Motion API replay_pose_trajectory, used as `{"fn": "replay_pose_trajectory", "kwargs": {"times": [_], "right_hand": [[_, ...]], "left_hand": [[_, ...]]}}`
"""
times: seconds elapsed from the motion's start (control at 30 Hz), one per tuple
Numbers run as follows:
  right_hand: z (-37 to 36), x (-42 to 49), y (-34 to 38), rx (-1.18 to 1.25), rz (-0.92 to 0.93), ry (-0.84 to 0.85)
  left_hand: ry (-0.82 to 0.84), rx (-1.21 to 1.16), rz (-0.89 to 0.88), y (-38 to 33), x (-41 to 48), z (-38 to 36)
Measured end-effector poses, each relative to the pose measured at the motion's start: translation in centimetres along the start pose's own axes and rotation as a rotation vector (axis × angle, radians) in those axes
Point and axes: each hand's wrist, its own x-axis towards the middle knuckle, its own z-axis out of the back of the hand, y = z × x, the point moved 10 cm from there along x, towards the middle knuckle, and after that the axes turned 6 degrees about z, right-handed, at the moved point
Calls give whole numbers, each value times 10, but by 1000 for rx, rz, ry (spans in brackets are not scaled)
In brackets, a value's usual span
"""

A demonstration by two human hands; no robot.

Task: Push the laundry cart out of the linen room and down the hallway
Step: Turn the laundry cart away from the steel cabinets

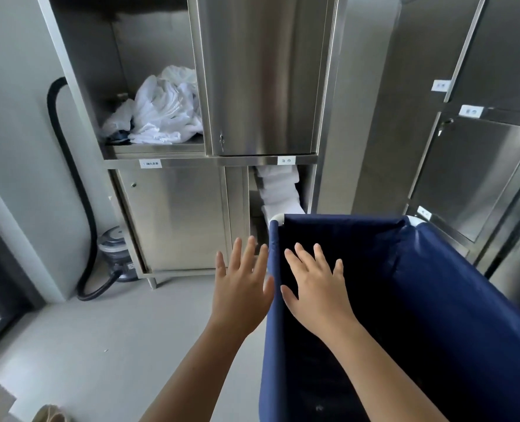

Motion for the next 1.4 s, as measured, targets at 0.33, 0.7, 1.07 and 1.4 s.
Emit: {"fn": "replay_pose_trajectory", "kwargs": {"times": [0.33, 0.7, 1.07, 1.4], "right_hand": [[-20, 45, -28, 16, -35, 19], [-32, 96, -51, -14, -137, -16], [-74, 205, -80, -111, -285, 70], [-124, 303, -100, -81, -385, 59]], "left_hand": [[28, -9, -20, 0, 47, -47], [5, -80, -156, -2, 107, -93], [52, -155, -203, 63, 216, -175], [98, -179, -301, 90, 292, -234]]}}
